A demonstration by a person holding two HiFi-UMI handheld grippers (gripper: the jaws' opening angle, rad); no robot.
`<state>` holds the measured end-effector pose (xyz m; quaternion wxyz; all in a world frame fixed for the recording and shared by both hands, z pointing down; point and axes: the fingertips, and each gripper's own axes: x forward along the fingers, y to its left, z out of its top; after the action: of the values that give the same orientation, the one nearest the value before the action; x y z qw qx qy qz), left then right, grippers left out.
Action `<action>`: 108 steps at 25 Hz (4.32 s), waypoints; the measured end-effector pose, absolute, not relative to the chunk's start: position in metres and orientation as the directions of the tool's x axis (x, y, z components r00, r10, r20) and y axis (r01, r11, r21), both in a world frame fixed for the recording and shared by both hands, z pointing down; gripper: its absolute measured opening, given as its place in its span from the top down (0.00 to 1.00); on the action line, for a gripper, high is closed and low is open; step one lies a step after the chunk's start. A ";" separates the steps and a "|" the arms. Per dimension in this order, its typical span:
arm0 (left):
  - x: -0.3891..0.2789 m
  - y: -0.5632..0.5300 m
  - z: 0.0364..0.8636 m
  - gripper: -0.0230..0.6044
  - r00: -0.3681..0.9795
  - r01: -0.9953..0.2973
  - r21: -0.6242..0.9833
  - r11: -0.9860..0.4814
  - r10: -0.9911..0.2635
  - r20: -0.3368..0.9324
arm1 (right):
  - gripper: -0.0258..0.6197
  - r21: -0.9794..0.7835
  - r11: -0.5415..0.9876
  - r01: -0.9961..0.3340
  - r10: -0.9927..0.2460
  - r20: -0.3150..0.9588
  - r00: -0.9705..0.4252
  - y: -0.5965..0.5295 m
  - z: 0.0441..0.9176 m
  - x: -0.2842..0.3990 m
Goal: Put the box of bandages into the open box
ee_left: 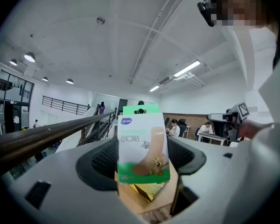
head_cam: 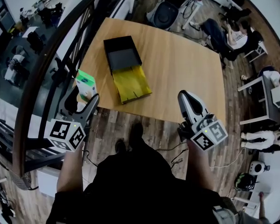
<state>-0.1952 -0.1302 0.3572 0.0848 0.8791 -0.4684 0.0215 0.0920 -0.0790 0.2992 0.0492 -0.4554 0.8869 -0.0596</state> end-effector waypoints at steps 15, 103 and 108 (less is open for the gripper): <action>-0.143 -0.199 0.357 0.43 0.488 -0.873 0.095 -0.479 -0.852 0.190 | 0.90 -0.228 0.657 -0.718 -0.748 -0.076 -0.660 -0.179 0.315 0.140; -0.005 -0.288 0.681 0.41 0.369 -0.361 -0.124 -0.924 -0.264 0.891 | 0.90 -0.342 0.585 -0.735 -0.757 0.093 -0.646 -0.245 0.386 0.144; -0.012 -0.293 0.651 0.41 0.425 -0.432 -0.116 -0.895 -0.315 0.849 | 0.90 -0.333 0.596 -0.730 -0.751 0.089 -0.654 -0.247 0.381 0.142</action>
<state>-0.0115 -0.2932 0.6506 0.0599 0.8419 -0.2216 0.4884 0.1423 -0.2472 0.3805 0.0302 -0.4148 0.8929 -0.1725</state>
